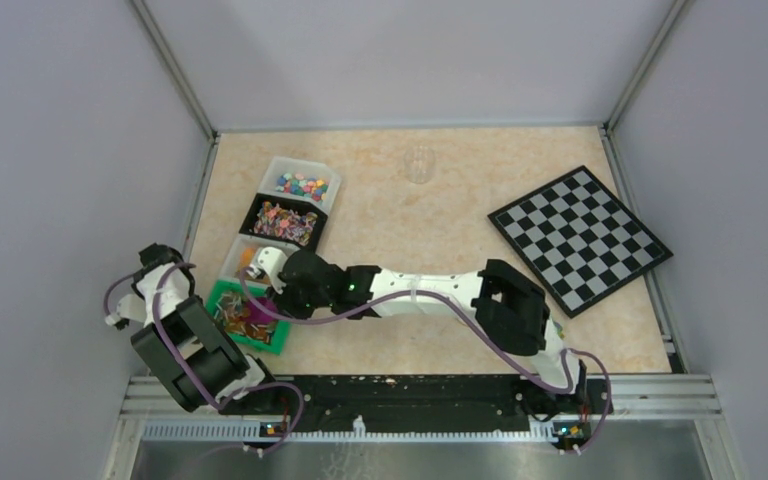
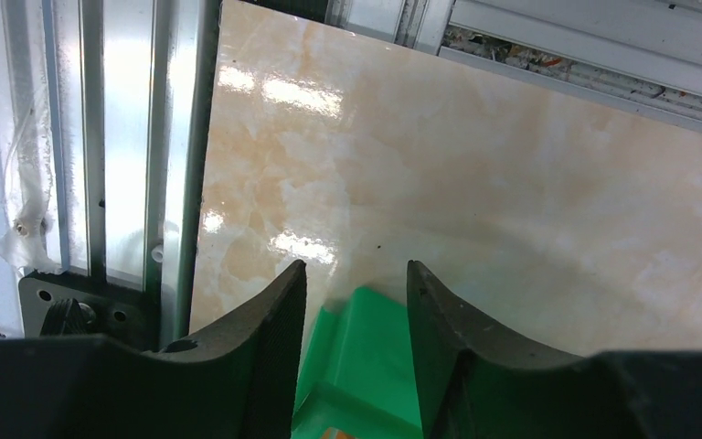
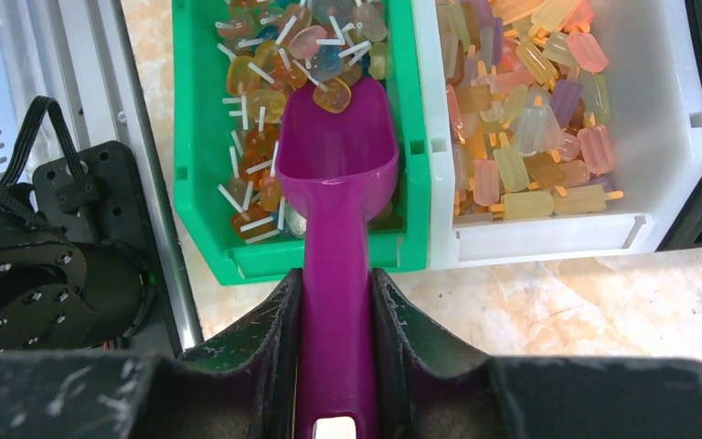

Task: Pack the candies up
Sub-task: Scoop the fake candies from the storage box.

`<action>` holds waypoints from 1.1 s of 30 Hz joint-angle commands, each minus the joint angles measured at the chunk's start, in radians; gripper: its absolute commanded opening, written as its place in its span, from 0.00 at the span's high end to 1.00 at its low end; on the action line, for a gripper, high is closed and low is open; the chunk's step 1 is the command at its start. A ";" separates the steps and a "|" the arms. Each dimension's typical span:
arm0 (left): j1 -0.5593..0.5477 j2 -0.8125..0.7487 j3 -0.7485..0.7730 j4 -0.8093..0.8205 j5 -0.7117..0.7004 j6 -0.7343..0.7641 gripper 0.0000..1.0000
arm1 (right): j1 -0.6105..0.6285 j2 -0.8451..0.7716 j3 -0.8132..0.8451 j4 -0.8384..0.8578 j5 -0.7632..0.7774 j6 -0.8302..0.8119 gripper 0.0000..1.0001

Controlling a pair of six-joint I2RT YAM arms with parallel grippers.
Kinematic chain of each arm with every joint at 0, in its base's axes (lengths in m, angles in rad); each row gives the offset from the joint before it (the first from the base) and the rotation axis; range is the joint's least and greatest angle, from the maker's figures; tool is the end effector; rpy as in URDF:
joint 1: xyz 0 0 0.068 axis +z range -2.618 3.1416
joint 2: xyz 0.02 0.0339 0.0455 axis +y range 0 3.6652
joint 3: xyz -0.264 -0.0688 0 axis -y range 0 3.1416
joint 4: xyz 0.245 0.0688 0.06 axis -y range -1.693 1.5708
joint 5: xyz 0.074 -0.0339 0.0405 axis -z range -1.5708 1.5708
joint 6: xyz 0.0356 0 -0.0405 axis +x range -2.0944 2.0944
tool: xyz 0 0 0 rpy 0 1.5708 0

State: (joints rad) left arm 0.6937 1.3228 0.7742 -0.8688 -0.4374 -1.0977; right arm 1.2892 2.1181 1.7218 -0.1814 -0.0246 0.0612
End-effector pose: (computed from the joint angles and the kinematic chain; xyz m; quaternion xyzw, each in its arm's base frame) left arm 0.1532 0.1470 0.1879 -0.7702 0.5953 0.1969 0.1167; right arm 0.1376 0.4790 0.2399 -0.5113 0.7152 0.3062 0.3651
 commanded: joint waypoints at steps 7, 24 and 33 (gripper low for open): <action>-0.013 0.004 -0.037 -0.038 0.119 0.012 0.51 | -0.026 -0.095 -0.284 0.481 -0.049 0.018 1.00; -0.013 0.029 -0.038 -0.033 0.134 0.035 0.47 | -0.072 -0.061 -0.414 0.759 -0.149 0.127 1.00; -0.013 0.042 -0.038 -0.033 0.124 0.035 0.46 | -0.090 -0.018 -0.415 0.795 -0.182 0.169 1.00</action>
State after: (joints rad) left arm 0.6960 1.3369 0.7624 -0.8410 -0.3962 -1.0744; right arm 1.2110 2.0651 1.3025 0.5060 -0.1822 0.2005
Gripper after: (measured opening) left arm 0.540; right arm 0.273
